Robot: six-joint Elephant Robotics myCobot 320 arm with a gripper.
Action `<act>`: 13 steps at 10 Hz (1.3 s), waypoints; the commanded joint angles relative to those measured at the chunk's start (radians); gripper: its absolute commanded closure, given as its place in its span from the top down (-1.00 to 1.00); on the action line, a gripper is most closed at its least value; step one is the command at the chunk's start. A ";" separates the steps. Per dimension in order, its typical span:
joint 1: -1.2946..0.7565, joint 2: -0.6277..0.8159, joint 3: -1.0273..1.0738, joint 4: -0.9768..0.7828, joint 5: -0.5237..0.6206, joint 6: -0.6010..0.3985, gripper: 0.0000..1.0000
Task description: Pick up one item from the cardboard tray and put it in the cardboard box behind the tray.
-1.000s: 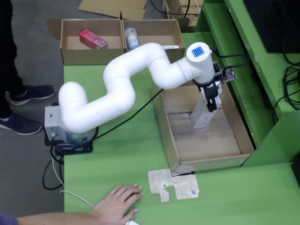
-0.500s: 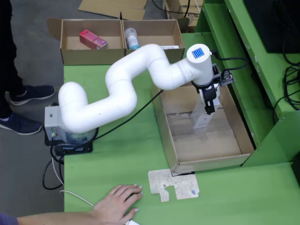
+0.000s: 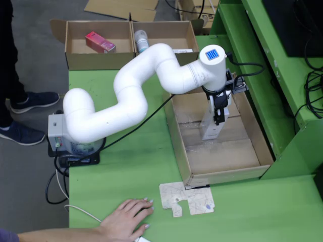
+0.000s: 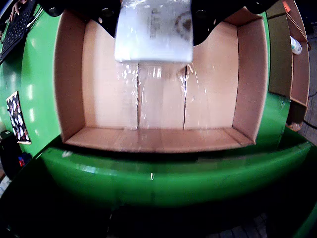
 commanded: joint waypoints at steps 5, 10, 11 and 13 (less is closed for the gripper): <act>0.013 0.283 -0.125 0.104 -0.035 0.027 -1.00; 0.005 0.462 -0.409 0.285 -0.055 0.025 -1.00; 0.005 0.462 -0.409 0.285 -0.055 0.025 -1.00; 0.005 0.462 -0.409 0.285 -0.055 0.025 -1.00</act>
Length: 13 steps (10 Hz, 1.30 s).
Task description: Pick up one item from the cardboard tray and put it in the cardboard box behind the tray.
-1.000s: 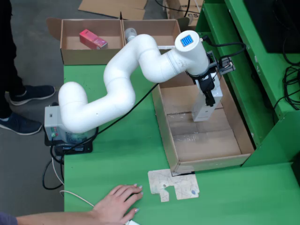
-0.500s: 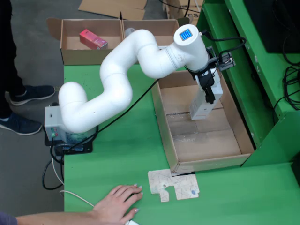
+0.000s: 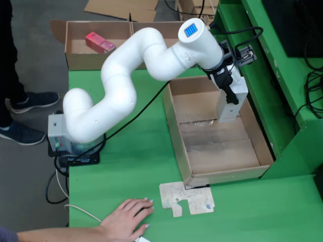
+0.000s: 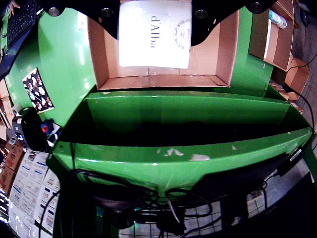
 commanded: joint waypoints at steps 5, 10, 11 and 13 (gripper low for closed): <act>0.005 0.050 -0.075 0.020 -0.006 -0.005 -1.00; -0.005 0.008 0.198 -0.269 0.022 -0.007 -1.00; -0.005 -0.060 0.416 -0.410 0.018 -0.004 -1.00; 0.014 -0.094 0.604 -0.558 -0.008 0.004 -1.00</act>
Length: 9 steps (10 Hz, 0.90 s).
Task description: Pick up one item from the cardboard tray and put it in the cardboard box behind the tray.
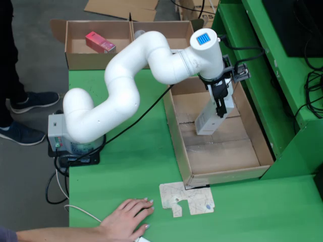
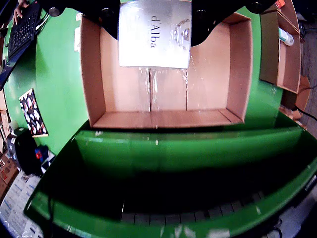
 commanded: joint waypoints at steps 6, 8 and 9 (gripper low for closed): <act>0.103 0.021 0.809 -0.631 -0.094 0.056 -1.00; 0.147 0.104 0.794 -0.692 -0.128 0.087 -1.00; 0.171 0.146 0.781 -0.723 -0.143 0.103 -1.00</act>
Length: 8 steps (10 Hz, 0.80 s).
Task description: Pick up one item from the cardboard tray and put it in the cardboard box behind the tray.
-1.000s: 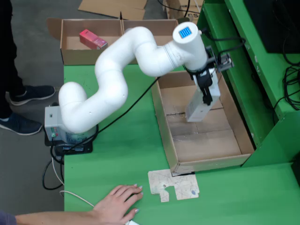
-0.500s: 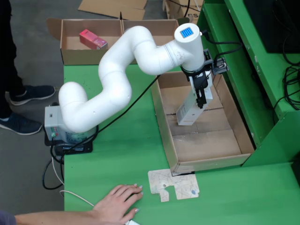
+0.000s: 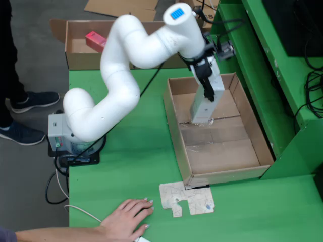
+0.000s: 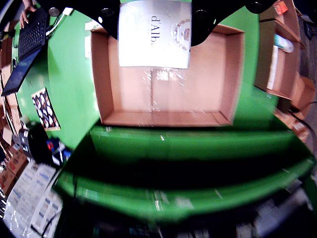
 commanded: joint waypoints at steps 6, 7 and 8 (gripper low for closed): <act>0.091 0.258 0.031 -0.171 0.035 -0.017 -1.00; 0.091 0.258 0.031 -0.171 0.035 -0.017 -1.00; 0.119 0.272 -0.012 -0.160 0.044 -0.026 -1.00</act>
